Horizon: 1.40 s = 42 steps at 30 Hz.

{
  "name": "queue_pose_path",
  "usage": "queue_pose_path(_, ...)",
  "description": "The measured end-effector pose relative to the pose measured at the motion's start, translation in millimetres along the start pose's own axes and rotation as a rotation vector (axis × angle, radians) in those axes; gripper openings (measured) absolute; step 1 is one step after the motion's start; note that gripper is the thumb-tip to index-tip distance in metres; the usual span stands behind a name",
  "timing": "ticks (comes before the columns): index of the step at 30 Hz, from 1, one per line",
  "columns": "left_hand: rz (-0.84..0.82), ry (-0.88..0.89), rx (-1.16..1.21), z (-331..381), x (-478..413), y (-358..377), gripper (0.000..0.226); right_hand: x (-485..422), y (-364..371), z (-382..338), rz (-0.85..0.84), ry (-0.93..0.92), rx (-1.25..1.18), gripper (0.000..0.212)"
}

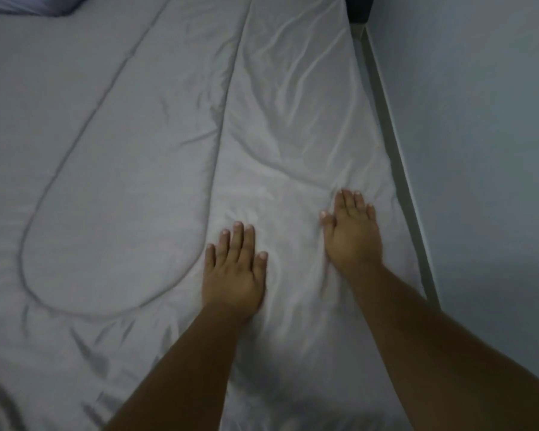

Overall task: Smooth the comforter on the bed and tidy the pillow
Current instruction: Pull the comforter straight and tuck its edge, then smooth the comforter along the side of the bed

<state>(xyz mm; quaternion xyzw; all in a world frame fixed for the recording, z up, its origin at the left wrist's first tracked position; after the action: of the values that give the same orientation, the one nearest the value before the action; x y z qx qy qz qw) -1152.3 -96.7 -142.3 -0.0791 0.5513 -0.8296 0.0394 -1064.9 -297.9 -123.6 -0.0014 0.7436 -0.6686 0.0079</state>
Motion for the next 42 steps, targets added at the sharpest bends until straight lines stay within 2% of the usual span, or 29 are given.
queue_pose_path(1, -0.005, 0.014, 0.002, -5.2, -3.5, -0.7, 0.080, -2.9, 3.6, -12.2, -0.018, -0.045, 0.006, 0.063)
queue_pose_path(3, 0.037, -0.074, -0.019, -39.2, -7.8, -10.8, 0.078, -6.9, 10.8, -20.0, -0.037, -0.061, 0.055, 0.060)
queue_pose_path(6, 0.109, -0.272, -0.022, -102.1, -14.4, -32.9, 0.078, -15.0, 7.7, -12.1, 0.025, 0.089, 0.110, 0.071)
queue_pose_path(8, 0.136, -0.290, -0.001, -121.7, -29.4, -44.1, 0.083, -24.5, 3.2, -29.4, 0.052, 0.126, 0.086, 0.076)
queue_pose_path(12, 0.053, -0.063, -0.037, -129.5, -61.9, -54.3, 0.075, -40.2, 13.1, -132.6, -0.004, -0.147, 0.018, 0.072)
queue_pose_path(14, 0.065, -0.130, -0.028, -171.7, -74.0, -68.4, 0.071, -47.3, 29.1, -172.8, -0.066, -0.220, 0.063, 0.066)
queue_pose_path(17, 0.156, -0.331, -0.039, -271.5, -69.1, -106.2, 0.070, -59.1, 35.9, -201.8, -0.031, -0.070, 0.116, 0.072)
queue_pose_path(20, 0.150, -0.448, -0.044, -342.7, -68.0, -139.6, 0.075, -68.1, 32.2, -256.4, -0.007, 0.002, 0.046, 0.065)
queue_pose_path(22, 0.135, -0.399, -0.020, -356.7, -80.7, -153.5, 0.083, -75.8, 36.4, -322.6, -0.043, -0.093, 0.022, 0.063)
queue_pose_path(25, 0.091, -0.315, -0.038, -378.2, -95.4, -163.8, 0.081, -71.9, 46.7, -426.0, -0.091, -0.310, -0.010, 0.075)
queue_pose_path(27, 0.116, -0.411, -0.033, -413.7, -92.5, -172.0, 0.072, -63.7, 59.3, -468.4, -0.116, -0.413, 0.027, 0.075)
queue_pose_path(30, 0.150, -0.528, -0.017, -449.7, -89.0, -185.1, 0.074, -69.6, 68.4, -485.0, -0.122, -0.351, 0.076, 0.064)
queue_pose_path(33, 0.125, -0.439, 0.005, -449.3, -104.5, -197.8, 0.086, -84.0, 61.0, -501.3, -0.144, -0.302, 0.081, 0.059)
queue_pose_path(36, 0.120, -0.327, 0.004, -450.5, -130.9, -224.0, 0.078, -102.0, 44.8, -536.8, -0.107, -0.372, 0.080, 0.064)
queue_pose_path(39, 0.118, -0.302, 0.003, -461.3, -161.0, -258.2, 0.065, -123.8, 24.1, -577.8, -0.060, -0.469, 0.062, 0.076)
queue_pose_path(42, 0.150, -0.295, -0.022, -477.1, -185.6, -297.5, 0.064, -152.4, 4.7, -619.6, -0.040, -0.502, 0.054, 0.070)
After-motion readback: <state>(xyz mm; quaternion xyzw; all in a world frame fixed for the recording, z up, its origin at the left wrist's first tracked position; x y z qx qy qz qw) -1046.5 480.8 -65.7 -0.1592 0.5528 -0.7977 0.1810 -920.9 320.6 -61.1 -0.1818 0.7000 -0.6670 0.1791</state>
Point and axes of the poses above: each hand's wrist, its own x-axis away from the middle knuckle, its own y-axis out of the palm, z = x × y, the point moved 6 cm from there along -x, towards the middle knuckle, and after that the axes turned 6 degrees about x, right-handed, at the moved point
